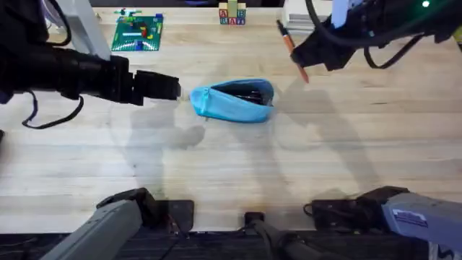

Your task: Unzip the bag, pick up the pens from the table one at a time and place them inside, then zip the bag closed.

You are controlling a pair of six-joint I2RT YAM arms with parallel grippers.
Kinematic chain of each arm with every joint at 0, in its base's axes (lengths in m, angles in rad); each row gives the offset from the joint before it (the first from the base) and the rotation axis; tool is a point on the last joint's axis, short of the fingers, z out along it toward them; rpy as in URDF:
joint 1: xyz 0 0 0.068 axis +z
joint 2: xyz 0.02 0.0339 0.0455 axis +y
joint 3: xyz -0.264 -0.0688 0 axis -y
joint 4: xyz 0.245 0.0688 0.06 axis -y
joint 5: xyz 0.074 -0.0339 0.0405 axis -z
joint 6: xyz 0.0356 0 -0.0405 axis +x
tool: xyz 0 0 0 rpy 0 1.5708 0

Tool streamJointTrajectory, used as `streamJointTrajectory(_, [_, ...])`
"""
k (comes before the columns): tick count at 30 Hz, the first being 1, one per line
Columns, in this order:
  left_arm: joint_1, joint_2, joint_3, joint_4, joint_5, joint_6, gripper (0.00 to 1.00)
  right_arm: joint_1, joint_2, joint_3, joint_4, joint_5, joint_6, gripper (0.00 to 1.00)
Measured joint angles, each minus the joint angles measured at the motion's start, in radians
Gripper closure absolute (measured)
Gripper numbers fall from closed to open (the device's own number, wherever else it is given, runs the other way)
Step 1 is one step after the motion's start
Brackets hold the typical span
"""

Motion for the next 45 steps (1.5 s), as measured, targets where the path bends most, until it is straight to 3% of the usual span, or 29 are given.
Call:
streamJointTrajectory(6, [0.0, 0.0, 0.0, 0.0, 0.0, 0.0, 0.006, 0.0, 0.0, 0.0, 0.0, -0.177, -0.251, 0.969])
streamJointTrajectory(12, [0.0, 0.0, 0.0, 0.0, 0.0, 0.0, 0.006, 0.003, 0.01, 0.0, 0.001, -0.264, -0.374, 0.969])
streamJointTrajectory(25, [0.0, 0.0, 0.0, 0.0, 0.0, 0.0, 0.006, 0.064, 0.187, 0.0, 0.007, -0.373, -0.48, 0.969])
streamJointTrajectory(38, [0.0, 0.0, 0.0, -0.003, 0.0, 0.0, 0.006, 0.104, 0.384, 0.0, 0.069, -0.383, -0.525, 0.969])
streamJointTrajectory(45, [0.0, 0.0, 0.0, -0.005, 0.0, 0.0, 0.006, 0.104, 0.424, 0.0, 0.07, -0.383, -0.524, 0.969])
